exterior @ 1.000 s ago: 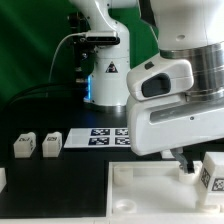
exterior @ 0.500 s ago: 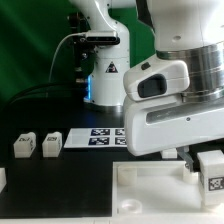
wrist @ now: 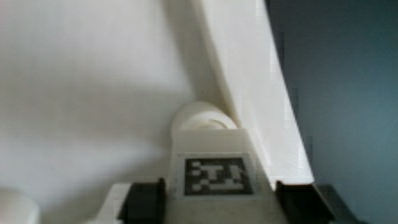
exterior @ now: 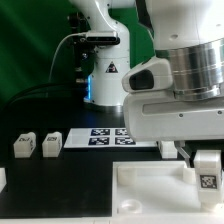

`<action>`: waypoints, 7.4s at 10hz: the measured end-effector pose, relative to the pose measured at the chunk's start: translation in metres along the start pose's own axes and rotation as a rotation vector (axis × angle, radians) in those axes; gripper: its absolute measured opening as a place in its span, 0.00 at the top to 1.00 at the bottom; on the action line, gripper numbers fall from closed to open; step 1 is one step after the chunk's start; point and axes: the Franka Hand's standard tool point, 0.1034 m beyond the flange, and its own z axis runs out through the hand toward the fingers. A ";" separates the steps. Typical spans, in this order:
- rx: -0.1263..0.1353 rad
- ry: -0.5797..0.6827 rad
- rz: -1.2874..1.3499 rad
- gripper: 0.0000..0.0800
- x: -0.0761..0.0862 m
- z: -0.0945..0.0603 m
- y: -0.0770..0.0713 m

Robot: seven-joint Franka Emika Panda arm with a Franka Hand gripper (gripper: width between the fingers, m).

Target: Assemble one leg

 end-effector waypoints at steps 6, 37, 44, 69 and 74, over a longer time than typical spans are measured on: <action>0.055 -0.037 0.586 0.63 -0.006 0.005 -0.012; 0.018 0.006 0.179 0.19 -0.015 0.006 -0.007; -0.049 0.056 -0.610 0.19 -0.002 0.008 0.001; -0.012 0.079 -0.375 0.19 0.009 0.006 -0.011; 0.000 0.074 -0.064 0.62 0.010 0.008 -0.005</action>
Offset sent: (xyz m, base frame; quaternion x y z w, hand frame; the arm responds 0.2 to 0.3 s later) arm 0.0185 0.0009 -0.0052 0.0423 -0.0478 0.3392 0.9386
